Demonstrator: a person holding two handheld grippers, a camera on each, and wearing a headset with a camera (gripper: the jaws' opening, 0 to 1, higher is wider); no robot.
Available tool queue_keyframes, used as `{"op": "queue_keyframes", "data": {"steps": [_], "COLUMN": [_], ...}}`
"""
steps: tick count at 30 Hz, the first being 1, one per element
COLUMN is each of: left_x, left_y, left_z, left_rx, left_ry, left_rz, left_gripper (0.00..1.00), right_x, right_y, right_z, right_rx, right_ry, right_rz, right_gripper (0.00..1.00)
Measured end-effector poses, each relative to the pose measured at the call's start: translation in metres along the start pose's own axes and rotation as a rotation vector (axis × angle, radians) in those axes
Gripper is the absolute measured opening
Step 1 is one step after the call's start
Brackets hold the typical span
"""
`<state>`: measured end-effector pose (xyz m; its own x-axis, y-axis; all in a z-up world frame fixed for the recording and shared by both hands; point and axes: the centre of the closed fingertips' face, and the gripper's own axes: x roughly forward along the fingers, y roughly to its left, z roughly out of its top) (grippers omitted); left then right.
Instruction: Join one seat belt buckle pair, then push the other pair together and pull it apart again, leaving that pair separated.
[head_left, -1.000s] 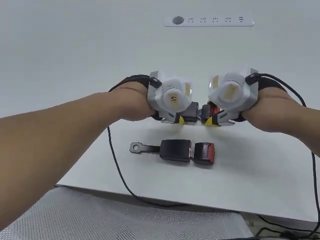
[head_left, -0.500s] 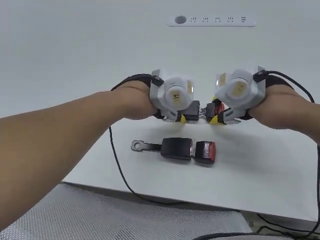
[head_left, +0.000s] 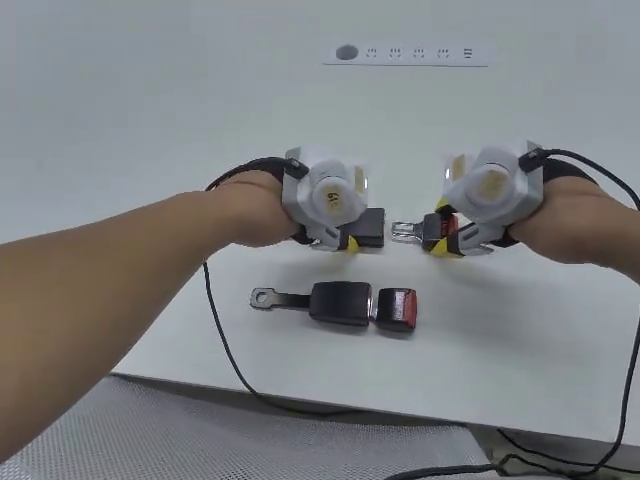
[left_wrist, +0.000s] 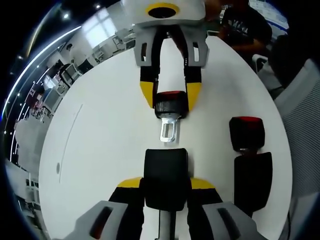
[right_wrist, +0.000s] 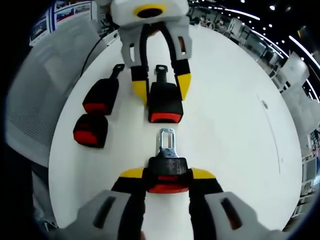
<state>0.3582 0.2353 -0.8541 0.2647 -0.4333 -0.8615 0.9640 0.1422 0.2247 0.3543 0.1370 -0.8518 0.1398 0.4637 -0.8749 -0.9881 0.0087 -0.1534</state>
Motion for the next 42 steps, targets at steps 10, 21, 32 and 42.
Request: {"op": "queue_keyframes", "data": {"steps": [10,21,32,42], "left_x": [-0.003,-0.005,-0.004,-0.016], "left_y": [-0.004,-0.005,-0.005,-0.002], "left_z": [0.003,0.006,0.007,0.011], "left_rx": [-0.006,-0.009,0.008,0.005], "left_ry": [0.001,0.015,0.047,0.03], "left_rz": [0.002,-0.001,0.013,0.073], "left_gripper": [0.33,0.34,0.34,0.37], "right_x": [-0.023,-0.037,-0.04,-0.067], "right_y": [0.001,0.002,0.003,0.011], "right_z": [-0.046,-0.073,-0.076,-0.06], "right_rx": [0.039,0.036,-0.002,0.072], "right_ry": [0.03,0.088,0.119,0.043], "right_rz": [-0.024,-0.041,-0.076,-0.17], "right_gripper": [0.32,0.33,0.35,0.41]}}
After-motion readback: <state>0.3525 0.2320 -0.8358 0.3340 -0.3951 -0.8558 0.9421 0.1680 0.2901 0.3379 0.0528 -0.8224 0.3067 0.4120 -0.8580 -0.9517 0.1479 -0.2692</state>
